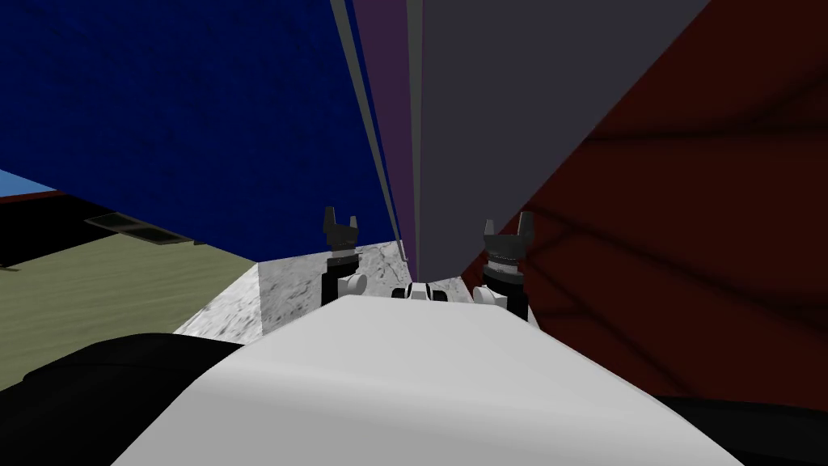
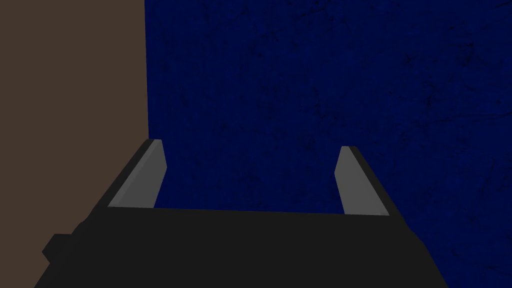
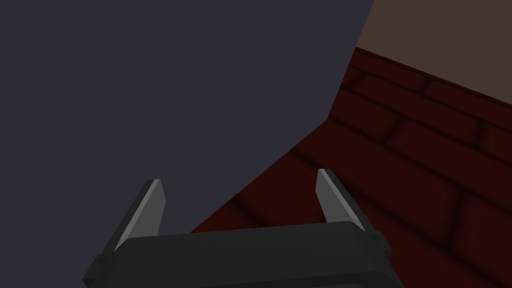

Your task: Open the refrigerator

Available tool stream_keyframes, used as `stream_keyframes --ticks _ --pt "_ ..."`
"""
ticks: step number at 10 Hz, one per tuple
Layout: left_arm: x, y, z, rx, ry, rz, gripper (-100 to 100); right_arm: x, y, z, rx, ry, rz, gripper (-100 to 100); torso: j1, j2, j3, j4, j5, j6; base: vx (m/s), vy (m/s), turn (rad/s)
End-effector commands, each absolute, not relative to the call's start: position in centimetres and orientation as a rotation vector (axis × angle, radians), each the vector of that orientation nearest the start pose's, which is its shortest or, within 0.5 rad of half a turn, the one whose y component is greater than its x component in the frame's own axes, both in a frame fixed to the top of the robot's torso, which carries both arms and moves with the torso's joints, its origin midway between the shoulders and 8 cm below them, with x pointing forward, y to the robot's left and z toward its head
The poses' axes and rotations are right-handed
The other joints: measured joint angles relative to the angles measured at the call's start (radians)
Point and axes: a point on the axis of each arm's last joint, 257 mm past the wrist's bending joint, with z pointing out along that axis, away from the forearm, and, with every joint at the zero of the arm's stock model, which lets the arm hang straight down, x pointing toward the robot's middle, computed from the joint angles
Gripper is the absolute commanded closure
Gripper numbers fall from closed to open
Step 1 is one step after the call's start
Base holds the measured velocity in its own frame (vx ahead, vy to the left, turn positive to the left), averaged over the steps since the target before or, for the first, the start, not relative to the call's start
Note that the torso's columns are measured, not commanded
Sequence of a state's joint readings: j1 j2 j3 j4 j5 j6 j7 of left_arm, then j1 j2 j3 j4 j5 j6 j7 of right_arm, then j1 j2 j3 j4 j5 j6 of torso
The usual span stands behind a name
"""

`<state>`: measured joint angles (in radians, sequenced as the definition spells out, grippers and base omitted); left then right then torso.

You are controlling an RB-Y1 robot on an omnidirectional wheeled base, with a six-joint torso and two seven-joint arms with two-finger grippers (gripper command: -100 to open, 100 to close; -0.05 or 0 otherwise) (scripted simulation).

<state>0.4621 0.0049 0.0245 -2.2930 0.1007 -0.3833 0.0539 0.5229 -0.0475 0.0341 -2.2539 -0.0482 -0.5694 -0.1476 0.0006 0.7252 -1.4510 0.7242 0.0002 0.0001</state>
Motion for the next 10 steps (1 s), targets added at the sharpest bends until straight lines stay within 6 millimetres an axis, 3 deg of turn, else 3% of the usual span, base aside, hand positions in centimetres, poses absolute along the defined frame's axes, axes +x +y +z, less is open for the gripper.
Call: stream_keyframes --ticks 1,10 --pt "36.0 29.6 2.1 -0.791 0.584 -1.393 0 34.4 -26.9 1.4 0.726 0.597 1.571 -100 0.001 0.009 -0.019 0.010 0.000 0.000 -0.004 0.041 -0.044" --pt "36.0 29.6 2.1 -0.791 0.584 -1.393 0 37.5 -27.1 0.0 0.974 0.562 1.876 -100 -0.001 0.013 -0.025 0.014 0.000 0.000 -0.001 0.057 -0.049"
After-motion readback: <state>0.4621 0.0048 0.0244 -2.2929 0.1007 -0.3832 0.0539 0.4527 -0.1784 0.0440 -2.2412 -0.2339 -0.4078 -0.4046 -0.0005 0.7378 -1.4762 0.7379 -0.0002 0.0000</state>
